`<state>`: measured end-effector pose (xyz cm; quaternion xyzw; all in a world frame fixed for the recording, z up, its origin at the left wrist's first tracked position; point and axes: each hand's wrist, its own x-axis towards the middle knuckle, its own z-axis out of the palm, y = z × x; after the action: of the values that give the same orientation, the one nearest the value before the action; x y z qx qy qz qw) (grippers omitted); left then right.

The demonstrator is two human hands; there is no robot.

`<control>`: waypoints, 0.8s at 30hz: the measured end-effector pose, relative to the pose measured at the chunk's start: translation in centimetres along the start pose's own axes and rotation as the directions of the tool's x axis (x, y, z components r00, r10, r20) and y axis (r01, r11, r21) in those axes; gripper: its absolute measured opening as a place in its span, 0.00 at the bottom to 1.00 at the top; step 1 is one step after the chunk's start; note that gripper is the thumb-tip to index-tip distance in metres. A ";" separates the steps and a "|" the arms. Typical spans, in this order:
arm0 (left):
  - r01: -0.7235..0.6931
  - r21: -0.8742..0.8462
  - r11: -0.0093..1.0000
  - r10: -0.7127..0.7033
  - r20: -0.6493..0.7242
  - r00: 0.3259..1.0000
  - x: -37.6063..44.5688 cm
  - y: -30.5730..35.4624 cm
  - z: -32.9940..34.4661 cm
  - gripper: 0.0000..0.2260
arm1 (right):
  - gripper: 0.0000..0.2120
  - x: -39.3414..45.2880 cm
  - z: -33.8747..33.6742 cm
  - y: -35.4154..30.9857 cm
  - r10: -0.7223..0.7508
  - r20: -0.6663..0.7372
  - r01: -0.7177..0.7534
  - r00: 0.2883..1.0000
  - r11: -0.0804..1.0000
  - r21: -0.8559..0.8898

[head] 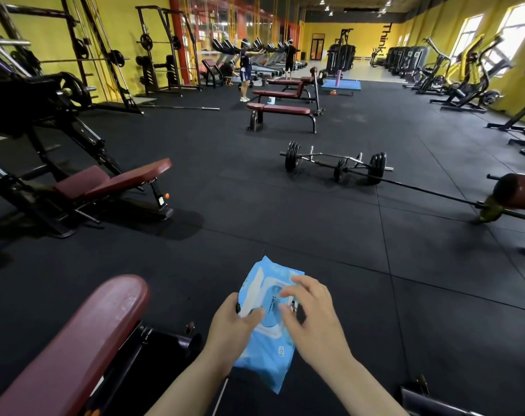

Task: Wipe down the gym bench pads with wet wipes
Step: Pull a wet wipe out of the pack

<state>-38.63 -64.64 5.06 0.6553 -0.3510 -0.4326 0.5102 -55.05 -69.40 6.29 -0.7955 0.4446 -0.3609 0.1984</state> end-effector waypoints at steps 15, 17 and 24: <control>-0.107 -0.003 0.994 0.107 -0.021 0.994 -0.7 0.1 0.9 0.02 | 0.06 0.3 0.5 -0.8 0.041 -0.024 -0.041 0.999 0.999 -0.002; -0.086 -0.045 0.995 0.084 -0.044 0.996 -0.7 0.0 1.0 0.01 | 0.06 -0.3 0.4 -1.0 0.005 -0.014 -0.005 1.000 0.999 0.041; -0.085 -0.093 0.992 0.073 -0.118 0.990 -0.5 -0.5 1.6 0.06 | 0.02 -2.5 0.6 -0.1 -0.192 0.084 0.199 0.978 0.977 -0.081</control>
<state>-40.26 -64.62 4.54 0.6386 -0.3253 -0.3906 0.5778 -55.43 -67.17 4.98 -0.8564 0.3720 -0.3281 0.1430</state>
